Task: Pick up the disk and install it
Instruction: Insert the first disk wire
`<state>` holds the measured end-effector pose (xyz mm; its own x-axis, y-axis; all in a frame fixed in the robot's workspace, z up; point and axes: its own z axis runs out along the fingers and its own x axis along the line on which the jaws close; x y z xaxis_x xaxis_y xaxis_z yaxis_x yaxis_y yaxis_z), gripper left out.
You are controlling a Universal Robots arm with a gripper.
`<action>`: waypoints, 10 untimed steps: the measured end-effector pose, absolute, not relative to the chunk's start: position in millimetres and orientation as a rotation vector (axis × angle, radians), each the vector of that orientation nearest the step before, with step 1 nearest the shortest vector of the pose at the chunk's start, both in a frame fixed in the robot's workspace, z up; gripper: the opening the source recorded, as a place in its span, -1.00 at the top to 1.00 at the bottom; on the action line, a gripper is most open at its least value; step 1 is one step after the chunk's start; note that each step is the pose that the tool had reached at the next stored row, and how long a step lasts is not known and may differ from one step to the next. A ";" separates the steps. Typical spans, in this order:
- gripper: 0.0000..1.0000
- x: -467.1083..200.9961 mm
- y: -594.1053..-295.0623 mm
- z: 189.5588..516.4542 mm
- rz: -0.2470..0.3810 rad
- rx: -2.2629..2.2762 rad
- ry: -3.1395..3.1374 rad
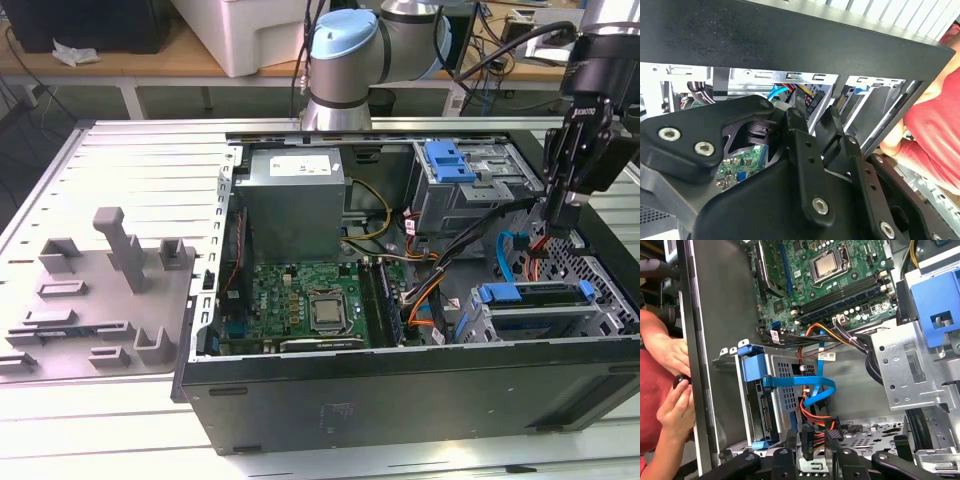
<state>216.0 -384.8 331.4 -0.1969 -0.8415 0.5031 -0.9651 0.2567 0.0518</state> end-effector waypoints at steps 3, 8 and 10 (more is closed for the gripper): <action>0.29 216.1 -384.8 330.5 0.382 1.631 -2.108; 0.29 219.0 -386.0 330.1 0.377 1.619 -2.115; 0.29 219.2 -386.1 329.9 0.377 1.617 -2.117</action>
<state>219.2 -386.1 329.9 -0.2135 -0.8375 0.5031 -0.9596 0.2764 0.0529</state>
